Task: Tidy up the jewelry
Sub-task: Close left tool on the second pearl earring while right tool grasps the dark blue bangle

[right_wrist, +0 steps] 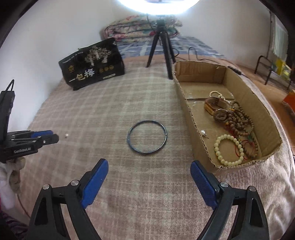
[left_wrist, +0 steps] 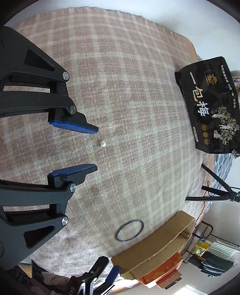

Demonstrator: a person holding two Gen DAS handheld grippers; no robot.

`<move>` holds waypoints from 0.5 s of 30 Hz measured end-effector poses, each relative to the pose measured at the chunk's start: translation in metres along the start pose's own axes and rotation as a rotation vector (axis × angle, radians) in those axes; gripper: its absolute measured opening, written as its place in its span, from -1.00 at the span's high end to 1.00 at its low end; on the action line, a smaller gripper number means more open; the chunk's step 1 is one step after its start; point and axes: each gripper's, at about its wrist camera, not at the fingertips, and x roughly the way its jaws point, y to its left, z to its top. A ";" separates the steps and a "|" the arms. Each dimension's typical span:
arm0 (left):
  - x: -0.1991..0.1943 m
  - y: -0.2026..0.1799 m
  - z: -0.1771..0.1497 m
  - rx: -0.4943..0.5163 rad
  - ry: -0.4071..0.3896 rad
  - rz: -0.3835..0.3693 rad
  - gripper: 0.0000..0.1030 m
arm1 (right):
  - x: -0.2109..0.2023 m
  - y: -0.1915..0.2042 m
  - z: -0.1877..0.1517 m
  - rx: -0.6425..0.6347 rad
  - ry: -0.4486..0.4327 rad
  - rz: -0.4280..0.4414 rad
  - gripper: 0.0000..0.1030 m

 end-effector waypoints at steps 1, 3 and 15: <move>0.003 0.002 0.000 0.000 0.004 -0.006 0.34 | 0.002 0.001 -0.001 0.015 -0.009 -0.004 -0.75; 0.007 0.005 -0.001 -0.005 0.007 -0.018 0.34 | 0.007 0.004 -0.002 0.035 -0.020 -0.025 -0.73; 0.010 0.007 -0.001 0.020 -0.036 -0.081 0.34 | 0.042 0.013 0.012 0.053 -0.008 -0.107 -0.73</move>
